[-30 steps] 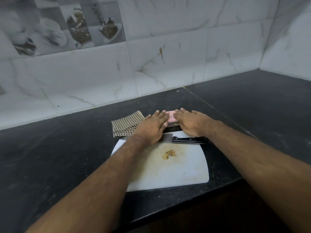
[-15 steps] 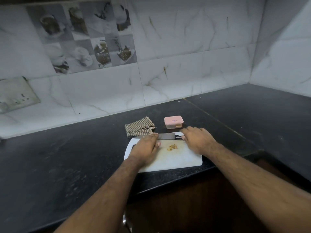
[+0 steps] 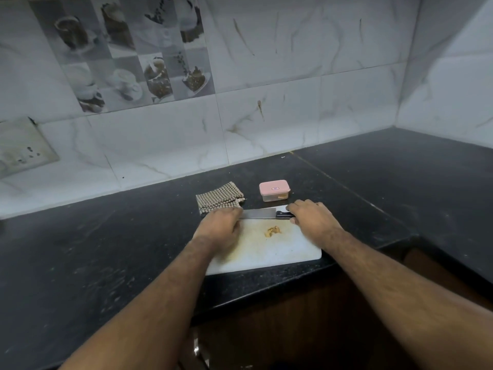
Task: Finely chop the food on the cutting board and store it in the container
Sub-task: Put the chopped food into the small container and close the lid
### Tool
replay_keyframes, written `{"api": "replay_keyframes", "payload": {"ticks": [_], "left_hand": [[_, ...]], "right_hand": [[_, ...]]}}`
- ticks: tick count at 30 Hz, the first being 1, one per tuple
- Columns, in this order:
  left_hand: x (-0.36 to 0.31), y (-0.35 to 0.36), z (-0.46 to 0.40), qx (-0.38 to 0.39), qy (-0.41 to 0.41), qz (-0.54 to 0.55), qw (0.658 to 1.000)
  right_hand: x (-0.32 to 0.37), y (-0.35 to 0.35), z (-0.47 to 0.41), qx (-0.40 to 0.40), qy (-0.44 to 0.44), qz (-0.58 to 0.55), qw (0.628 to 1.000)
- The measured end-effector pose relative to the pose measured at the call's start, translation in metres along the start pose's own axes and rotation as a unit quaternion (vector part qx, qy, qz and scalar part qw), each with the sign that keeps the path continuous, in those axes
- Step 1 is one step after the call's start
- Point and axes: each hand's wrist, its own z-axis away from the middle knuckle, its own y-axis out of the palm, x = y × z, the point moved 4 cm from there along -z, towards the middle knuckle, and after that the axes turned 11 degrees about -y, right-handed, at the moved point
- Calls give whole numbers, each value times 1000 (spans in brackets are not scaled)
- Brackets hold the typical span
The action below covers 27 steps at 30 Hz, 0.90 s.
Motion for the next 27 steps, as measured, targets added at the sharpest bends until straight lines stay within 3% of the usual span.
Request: {"api": "replay_keyframes", "payload": {"ticks": [4,15,21,27], "left_hand": [[4,2,-15,32,-18,-51,998],[-3,-30,-29,-86,-47,-115,989],[-8,-34,-57,-97,-32,-163,981],[-10,-13,-109,-35,-46,-31,998]], "right_hand": [[-8,-3,1,-20,-16,-8,1000],[-16,-44,-7,-136,-62,-26,988],[-40,-37,-20,-117,-43,-32,992],[-72,-20,-50,-53,-42,108,992]]}}
